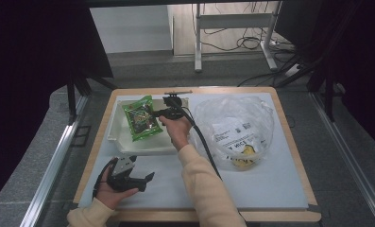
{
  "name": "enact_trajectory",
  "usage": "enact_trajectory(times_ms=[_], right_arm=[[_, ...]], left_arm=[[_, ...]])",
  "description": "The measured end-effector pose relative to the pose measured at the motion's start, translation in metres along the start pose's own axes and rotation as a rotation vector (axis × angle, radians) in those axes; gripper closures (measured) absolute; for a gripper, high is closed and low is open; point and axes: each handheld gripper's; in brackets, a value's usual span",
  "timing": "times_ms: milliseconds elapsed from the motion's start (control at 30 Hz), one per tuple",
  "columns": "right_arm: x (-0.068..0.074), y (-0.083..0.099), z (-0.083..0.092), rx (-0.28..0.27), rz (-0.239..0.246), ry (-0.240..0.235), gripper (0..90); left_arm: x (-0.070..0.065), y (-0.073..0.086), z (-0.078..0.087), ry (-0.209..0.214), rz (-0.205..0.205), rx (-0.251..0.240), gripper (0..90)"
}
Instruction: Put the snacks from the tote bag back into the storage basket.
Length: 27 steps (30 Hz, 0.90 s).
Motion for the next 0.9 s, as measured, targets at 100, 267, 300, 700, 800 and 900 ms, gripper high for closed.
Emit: enact_trajectory(times_ms=[100, 267, 300, 700, 800, 900], right_arm=[[0.001, 0.001, -0.005, 0.001, -0.007, 0.008, 89.5], [0.002, 0.005, -0.015, -0.004, -0.017, 0.028, 89.5], [0.002, 0.005, -0.017, -0.006, -0.019, 0.031, 89.5], [0.008, 0.016, -0.038, -0.004, -0.027, 0.054, 89.2], [0.01, 0.019, -0.043, 0.014, -0.007, 0.079, 85.5], [0.012, 0.02, -0.045, 0.052, 0.039, 0.119, 64.9]], left_arm=[[0.0, 0.0, 0.0, 0.001, 0.0, 0.0, 9.3], [0.001, 0.0, 0.0, 0.003, 0.0, -0.003, 9.2], [0.001, 0.0, 0.001, 0.003, 0.0, -0.003, 9.2], [0.001, 0.0, 0.001, 0.002, 0.003, -0.007, 9.2], [0.001, 0.0, 0.002, 0.002, 0.003, -0.008, 9.2], [0.002, 0.0, 0.002, 0.001, 0.003, -0.009, 9.2]])
Point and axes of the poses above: each handheld gripper's, and its own axes: z roughly backward along the jaws, y roughly out of its underside, x roughly to its left, and after that the axes turned 2 degrees about y, right-handed
